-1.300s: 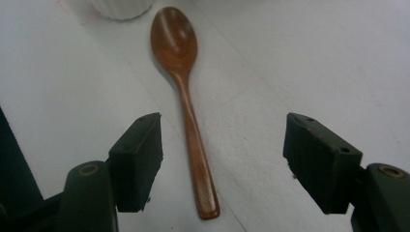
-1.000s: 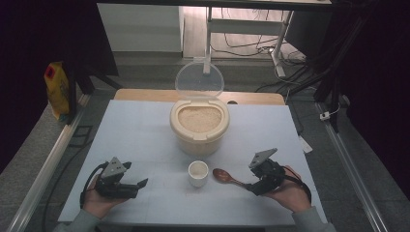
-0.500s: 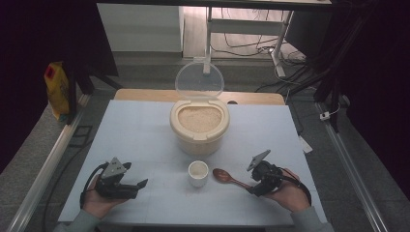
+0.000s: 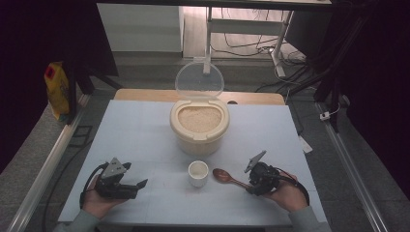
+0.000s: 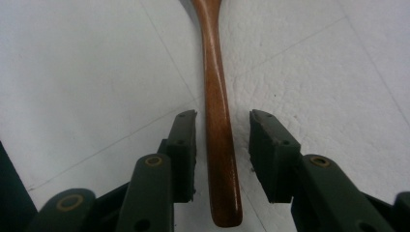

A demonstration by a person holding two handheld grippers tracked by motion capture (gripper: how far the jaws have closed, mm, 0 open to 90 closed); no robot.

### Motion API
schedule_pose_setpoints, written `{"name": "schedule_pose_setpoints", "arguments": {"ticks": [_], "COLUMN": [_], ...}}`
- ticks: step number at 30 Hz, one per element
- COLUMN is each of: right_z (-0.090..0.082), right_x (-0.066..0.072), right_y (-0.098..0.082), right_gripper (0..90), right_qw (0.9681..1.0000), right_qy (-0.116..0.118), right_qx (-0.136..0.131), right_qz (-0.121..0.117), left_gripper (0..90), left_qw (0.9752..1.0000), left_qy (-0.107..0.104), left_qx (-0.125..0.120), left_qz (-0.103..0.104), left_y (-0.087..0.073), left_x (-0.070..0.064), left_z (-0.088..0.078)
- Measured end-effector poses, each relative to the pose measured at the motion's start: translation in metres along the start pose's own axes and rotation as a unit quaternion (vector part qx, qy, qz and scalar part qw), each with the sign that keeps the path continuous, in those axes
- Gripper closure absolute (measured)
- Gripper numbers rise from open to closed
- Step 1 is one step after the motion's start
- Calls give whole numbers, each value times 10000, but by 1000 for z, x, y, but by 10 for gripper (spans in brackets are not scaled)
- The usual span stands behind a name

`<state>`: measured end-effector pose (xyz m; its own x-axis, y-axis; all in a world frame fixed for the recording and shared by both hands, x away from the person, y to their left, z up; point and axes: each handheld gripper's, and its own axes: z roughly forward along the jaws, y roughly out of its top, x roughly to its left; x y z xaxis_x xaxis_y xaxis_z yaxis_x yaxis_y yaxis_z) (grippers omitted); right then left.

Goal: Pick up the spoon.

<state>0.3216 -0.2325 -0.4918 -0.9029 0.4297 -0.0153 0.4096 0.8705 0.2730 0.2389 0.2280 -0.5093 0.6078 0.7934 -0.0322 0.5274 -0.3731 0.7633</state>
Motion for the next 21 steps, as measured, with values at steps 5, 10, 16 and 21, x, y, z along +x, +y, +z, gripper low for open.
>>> {"name": "schedule_pose_setpoints", "arguments": {"ticks": [5,10,16,21], "right_z": [1,2,3,2], "right_x": [0,1,3,3], "right_y": [2,3,4,4], "right_gripper": [698,770,778,779], "right_qw": [9999,9996,9991,9991], "right_qy": [-18,-8,-81,-111], "right_qx": [54,79,106,89], "right_qz": [-140,-275,-401,-411], "left_gripper": [137,137,137,137], "left_qw": [10000,10000,10000,10000], "left_qy": [-1,8,5,14], "left_qx": [15,14,21,23], "left_qz": [2,17,-1,1], "left_y": [0,0,-1,-1], "left_x": [0,0,0,1], "left_z": [1,0,0,0]}}
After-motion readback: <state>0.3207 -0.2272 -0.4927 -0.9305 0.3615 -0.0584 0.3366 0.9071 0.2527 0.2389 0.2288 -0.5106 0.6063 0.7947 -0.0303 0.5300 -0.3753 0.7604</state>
